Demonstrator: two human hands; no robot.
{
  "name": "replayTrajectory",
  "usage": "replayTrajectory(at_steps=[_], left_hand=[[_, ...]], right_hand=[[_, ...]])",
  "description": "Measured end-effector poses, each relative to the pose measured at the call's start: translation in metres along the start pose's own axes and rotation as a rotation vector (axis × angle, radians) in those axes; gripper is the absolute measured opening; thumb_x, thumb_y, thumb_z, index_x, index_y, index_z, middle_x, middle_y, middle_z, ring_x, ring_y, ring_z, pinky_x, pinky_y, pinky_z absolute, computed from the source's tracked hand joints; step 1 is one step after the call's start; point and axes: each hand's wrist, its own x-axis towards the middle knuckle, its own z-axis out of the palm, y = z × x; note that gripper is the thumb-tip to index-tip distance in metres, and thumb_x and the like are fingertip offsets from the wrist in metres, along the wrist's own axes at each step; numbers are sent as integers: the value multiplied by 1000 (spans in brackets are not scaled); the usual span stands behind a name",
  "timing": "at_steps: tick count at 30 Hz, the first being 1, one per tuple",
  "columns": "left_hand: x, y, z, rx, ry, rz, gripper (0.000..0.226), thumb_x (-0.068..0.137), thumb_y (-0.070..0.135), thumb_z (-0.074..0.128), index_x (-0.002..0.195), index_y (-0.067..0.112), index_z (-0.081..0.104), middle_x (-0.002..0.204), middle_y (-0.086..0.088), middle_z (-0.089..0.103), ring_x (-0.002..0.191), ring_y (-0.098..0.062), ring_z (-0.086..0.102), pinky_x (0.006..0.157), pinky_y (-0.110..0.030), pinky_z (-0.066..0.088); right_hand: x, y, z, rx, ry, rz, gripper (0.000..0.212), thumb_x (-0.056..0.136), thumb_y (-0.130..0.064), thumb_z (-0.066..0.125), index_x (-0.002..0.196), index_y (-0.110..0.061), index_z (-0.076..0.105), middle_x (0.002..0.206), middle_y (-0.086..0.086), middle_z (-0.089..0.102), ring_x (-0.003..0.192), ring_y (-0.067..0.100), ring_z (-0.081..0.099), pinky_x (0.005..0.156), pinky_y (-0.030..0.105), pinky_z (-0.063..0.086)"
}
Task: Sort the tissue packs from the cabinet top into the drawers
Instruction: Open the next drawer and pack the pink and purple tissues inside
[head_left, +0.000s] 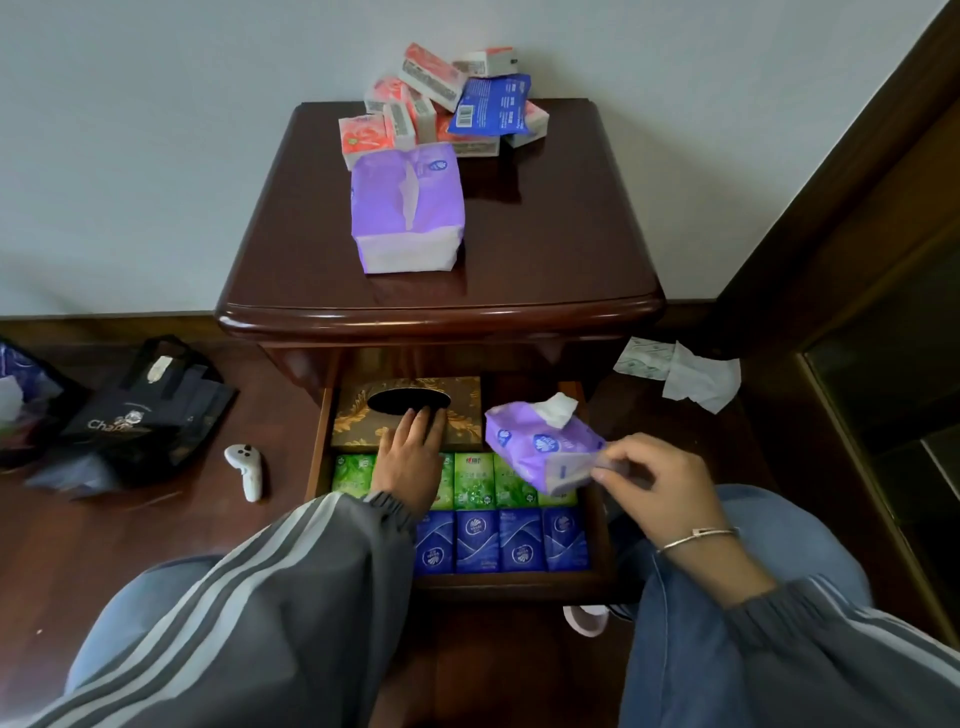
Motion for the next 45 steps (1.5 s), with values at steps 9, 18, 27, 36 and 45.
replayTrajectory(at_steps=[9, 18, 27, 36, 45], left_hand=[[-73, -59, -42, -275, 180, -245, 66, 88, 17, 57, 147, 7, 30, 152, -12, 32, 143, -28, 25, 116, -40, 20], [-82, -72, -18, -616, -16, -578, 49, 92, 9, 45, 139, 1, 34, 132, -26, 47, 114, -42, 52, 88, -41, 42], [-74, -75, -18, -591, 22, -625, 36, 91, 12, 44, 127, 5, 46, 122, -23, 57, 107, -41, 56, 80, -37, 41], [-73, -77, -14, -585, 22, -625, 33, 90, 15, 47, 123, 8, 47, 118, -20, 58, 100, -39, 58, 72, -32, 36], [-72, -80, -10, -608, 46, -636, 38, 90, 17, 50, 127, 8, 48, 119, -20, 59, 104, -39, 58, 74, -33, 38]], right_hand=[[43, -16, 70, -482, -104, -125, 14, 84, -13, 59, 73, -6, 64, 81, 11, 65, 89, 29, 60, 61, 38, 49], [54, -2, 75, -750, -31, 63, 10, 82, -7, 57, 75, -5, 63, 81, 13, 64, 81, 32, 62, 53, 35, 47], [67, 37, 117, -820, -227, 142, 28, 94, -15, 39, 106, -6, 64, 108, 11, 64, 103, 27, 60, 75, 33, 50], [76, 56, 136, -807, -327, 137, 29, 93, -12, 38, 107, -7, 63, 109, 12, 66, 107, 26, 59, 85, 35, 46], [70, 51, 126, -681, -227, 122, 32, 97, -22, 38, 116, -9, 60, 114, 11, 65, 109, 27, 58, 91, 34, 42]])
